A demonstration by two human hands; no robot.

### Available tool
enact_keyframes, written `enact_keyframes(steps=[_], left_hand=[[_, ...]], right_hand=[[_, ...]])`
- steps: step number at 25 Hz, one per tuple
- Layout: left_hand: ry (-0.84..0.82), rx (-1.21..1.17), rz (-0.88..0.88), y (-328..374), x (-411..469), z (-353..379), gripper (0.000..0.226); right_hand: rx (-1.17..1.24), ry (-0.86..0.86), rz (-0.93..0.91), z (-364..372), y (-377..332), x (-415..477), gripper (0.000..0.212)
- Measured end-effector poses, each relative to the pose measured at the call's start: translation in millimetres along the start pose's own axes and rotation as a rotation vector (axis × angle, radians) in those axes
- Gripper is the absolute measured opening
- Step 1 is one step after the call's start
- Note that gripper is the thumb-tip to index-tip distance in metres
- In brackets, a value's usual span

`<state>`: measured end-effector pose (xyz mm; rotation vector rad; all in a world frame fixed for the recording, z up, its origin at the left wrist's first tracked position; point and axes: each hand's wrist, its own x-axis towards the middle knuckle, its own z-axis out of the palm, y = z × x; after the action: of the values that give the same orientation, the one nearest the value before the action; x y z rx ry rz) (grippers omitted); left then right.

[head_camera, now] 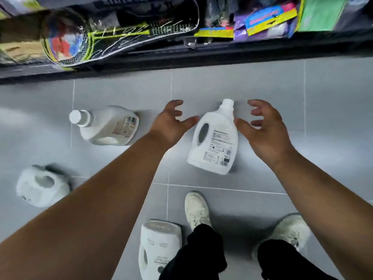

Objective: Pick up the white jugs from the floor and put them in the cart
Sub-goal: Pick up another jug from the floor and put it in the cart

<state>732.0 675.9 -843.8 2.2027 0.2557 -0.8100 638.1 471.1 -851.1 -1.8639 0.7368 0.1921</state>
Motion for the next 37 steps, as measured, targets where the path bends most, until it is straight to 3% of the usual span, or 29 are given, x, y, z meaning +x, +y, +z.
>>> enact_keyframes(steps=[10, 14, 18, 22, 27, 33, 37], left_hand=[[-0.068, 0.091, 0.03, -116, 136, 118, 0.075], [-0.169, 0.191, 0.035, -147, 184, 148, 0.089], [-0.223, 0.145, 0.044, -153, 220, 170, 0.096], [-0.216, 0.075, 0.046, -153, 228, 178, 0.106], [-0.179, 0.098, 0.068, -151, 224, 179, 0.089], [-0.129, 0.027, 0.114, -133, 214, 172, 0.077], [-0.09, -0.064, 0.174, -76, 175, 148, 0.067]], right_hand=[[-0.015, -0.005, 0.134, 98, 183, 103, 0.068], [-0.002, -0.017, 0.128, 129, 228, 128, 0.076], [0.091, -0.014, 0.112, 157, 254, 139, 0.086], [0.12, 0.006, 0.07, 158, 259, 139, 0.078], [0.152, 0.014, 0.055, 161, 260, 137, 0.085], [0.188, 0.01, -0.019, 142, 243, 139, 0.075], [0.144, 0.015, -0.099, 97, 190, 132, 0.093]])
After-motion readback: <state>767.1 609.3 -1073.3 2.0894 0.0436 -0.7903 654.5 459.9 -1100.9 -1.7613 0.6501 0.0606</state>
